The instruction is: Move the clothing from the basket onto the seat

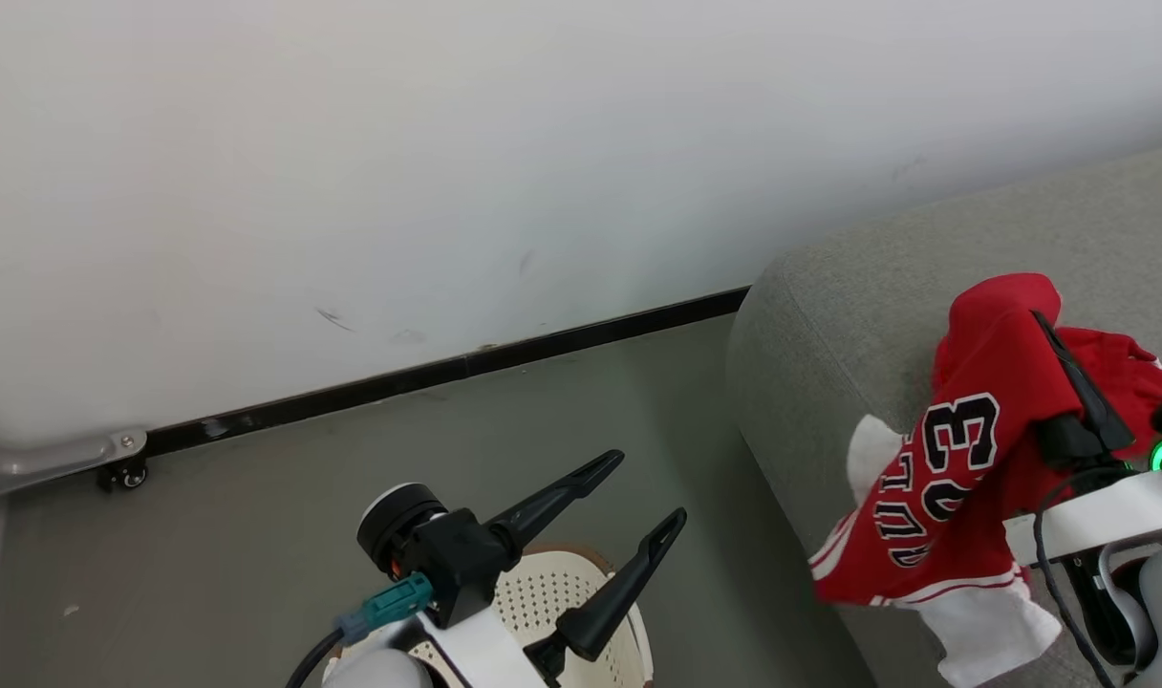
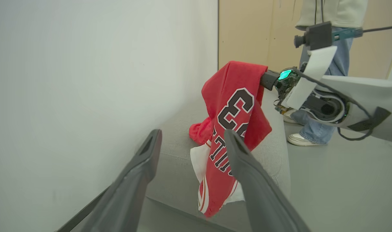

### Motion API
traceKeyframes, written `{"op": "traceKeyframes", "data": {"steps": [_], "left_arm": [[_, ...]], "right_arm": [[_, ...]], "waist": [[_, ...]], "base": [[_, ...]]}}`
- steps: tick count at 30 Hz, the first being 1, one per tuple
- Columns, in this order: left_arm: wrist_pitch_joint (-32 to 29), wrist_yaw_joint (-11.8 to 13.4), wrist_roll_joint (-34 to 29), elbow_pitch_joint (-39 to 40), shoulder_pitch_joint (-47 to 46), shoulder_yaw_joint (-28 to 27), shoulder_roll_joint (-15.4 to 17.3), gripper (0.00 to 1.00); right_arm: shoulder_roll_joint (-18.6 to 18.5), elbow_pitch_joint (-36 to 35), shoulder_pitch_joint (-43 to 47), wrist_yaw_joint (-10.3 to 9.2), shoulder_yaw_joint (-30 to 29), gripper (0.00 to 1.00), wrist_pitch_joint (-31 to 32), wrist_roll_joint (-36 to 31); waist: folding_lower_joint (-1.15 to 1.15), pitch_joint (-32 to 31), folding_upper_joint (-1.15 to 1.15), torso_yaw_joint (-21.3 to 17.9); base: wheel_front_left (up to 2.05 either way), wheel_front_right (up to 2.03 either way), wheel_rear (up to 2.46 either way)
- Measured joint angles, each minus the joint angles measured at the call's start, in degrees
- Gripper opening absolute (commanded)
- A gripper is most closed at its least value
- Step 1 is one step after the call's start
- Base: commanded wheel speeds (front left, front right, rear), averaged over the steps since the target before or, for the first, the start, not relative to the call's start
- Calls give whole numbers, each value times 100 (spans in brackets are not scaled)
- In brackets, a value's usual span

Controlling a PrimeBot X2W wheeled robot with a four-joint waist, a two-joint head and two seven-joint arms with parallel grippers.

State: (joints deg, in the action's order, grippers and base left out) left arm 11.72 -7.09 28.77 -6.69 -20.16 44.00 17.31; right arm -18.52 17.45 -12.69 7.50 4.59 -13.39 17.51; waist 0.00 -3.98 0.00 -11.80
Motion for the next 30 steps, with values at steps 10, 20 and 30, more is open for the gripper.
{"op": "traceKeyframes", "data": {"steps": [10, 20, 30], "left_arm": [[94, -1, 138, 48, 5, 160, 42, 100], [151, -1, 137, 142, 156, 138, 80, 100], [194, 11, 55, 303, 253, 33, 192, 100]], "right_arm": [[16, -281, 215, 0, -290, 0, 140, -91], [7, -456, 313, 0, -382, 0, 293, -93], [-300, -248, -5, 0, -481, 0, 625, -60]], "waist": [[0, 39, 0, -338], [0, 87, 0, -611], [0, 257, 0, -781]], "base": [[0, 0, 0], [0, 0, 0], [0, 0, 0]]}}
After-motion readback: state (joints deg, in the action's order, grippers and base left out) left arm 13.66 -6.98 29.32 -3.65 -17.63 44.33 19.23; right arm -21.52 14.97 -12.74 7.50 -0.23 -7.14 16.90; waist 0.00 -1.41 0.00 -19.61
